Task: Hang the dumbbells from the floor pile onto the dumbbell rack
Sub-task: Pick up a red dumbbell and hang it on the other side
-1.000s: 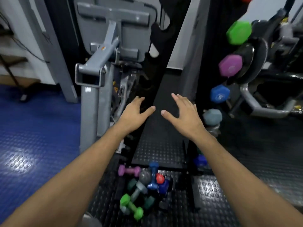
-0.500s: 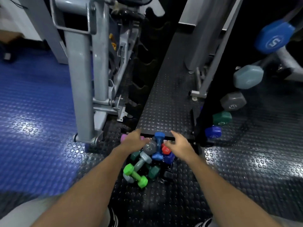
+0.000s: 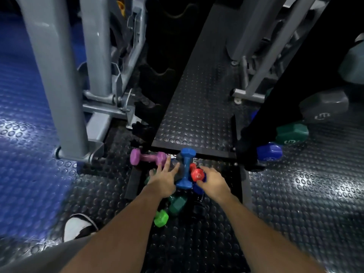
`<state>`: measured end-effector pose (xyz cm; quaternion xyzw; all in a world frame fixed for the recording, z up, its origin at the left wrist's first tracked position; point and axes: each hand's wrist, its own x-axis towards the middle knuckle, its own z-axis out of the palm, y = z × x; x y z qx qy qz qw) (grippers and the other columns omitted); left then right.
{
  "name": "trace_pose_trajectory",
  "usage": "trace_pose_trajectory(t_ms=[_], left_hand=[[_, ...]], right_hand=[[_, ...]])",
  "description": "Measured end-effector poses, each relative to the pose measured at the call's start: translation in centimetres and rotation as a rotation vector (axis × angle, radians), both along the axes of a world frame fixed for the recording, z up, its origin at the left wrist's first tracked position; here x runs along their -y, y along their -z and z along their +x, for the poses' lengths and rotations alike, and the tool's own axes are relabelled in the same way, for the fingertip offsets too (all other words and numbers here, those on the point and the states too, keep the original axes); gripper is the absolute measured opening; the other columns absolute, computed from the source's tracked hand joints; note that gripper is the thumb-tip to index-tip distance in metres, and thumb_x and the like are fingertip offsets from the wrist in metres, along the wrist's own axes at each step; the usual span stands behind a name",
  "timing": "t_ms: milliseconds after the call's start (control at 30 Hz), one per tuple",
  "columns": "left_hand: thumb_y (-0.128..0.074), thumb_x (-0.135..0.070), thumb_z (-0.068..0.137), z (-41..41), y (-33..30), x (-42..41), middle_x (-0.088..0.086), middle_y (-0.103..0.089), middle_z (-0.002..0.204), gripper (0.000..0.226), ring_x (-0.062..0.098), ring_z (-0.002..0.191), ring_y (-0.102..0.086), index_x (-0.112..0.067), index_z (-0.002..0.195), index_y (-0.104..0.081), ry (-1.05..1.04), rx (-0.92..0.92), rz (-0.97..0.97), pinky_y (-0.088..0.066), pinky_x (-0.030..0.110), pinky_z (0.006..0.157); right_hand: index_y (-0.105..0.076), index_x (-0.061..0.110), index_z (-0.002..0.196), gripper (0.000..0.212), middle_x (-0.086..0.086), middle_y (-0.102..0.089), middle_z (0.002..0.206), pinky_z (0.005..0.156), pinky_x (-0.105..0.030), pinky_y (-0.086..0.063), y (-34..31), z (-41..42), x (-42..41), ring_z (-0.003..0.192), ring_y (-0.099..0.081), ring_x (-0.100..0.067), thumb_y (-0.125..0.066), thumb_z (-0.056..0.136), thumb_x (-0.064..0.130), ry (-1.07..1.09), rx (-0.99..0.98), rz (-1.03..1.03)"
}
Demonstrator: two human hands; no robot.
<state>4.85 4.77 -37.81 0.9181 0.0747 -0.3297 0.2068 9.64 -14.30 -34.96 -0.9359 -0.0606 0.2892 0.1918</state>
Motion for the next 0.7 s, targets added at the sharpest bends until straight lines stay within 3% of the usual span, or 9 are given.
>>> trace_pose_trajectory(t_ms=[233, 400, 533, 633, 700], left_hand=[[-0.058, -0.015, 0.095, 1.1, 1.6, 1.1, 0.010, 0.025, 0.168, 0.095, 0.034, 0.158, -0.003, -0.028, 0.163, 0.006, -0.009, -0.032, 0.027, -0.011, 0.061, 0.124], [-0.055, -0.009, 0.094, 1.6, 1.5, 1.6, 0.016, 0.022, 0.168, 0.091, 0.039, 0.156, -0.005, -0.021, 0.164, 0.003, -0.034, -0.039, 0.011, -0.012, 0.059, 0.125], [-0.052, -0.008, 0.095, 1.7, 1.1, 1.5, 0.016, 0.020, 0.168, 0.088, 0.040, 0.156, -0.006, -0.021, 0.164, 0.001, -0.034, -0.045, 0.014, -0.014, 0.059, 0.125], [-0.052, -0.007, 0.095, 1.8, 1.1, 1.5, 0.017, 0.021, 0.168, 0.088, 0.041, 0.156, -0.005, -0.020, 0.164, 0.002, -0.042, -0.045, 0.003, -0.013, 0.060, 0.125], [-0.053, -0.007, 0.095, 1.8, 0.9, 1.7, 0.017, 0.021, 0.168, 0.089, 0.042, 0.156, -0.005, -0.020, 0.164, 0.002, -0.049, -0.050, 0.000, -0.013, 0.059, 0.125]], right_hand=[[-0.040, 0.035, 0.154, 0.074, -0.009, -0.051, 0.144, 0.112, -0.044, -0.043, 2.5, 1.4, -1.8, 0.128, -0.051, -0.034, -0.074, 0.089, 0.026, -0.158, 0.023, -0.108], [-0.052, 0.034, 0.140, 0.051, -0.005, -0.058, 0.135, 0.104, -0.045, -0.046, 3.0, 1.9, -2.2, 0.124, -0.050, -0.031, -0.065, 0.093, 0.020, -0.245, 0.101, -0.243], [-0.058, 0.029, 0.129, 0.044, -0.006, -0.060, 0.124, 0.104, -0.042, -0.048, 3.0, 2.6, -2.6, 0.118, -0.057, -0.029, -0.072, 0.090, 0.015, -0.206, 0.071, -0.224], [-0.058, 0.024, 0.120, 0.039, -0.001, -0.063, 0.109, 0.092, -0.034, -0.048, 2.8, 2.7, -2.4, 0.102, -0.061, -0.023, -0.078, 0.086, 0.021, -0.090, 0.055, -0.169], [-0.056, 0.022, 0.118, 0.040, -0.001, -0.065, 0.111, 0.089, -0.034, -0.047, 2.6, 2.2, -2.3, 0.100, -0.063, -0.023, -0.079, 0.086, 0.028, -0.048, 0.062, -0.134]])
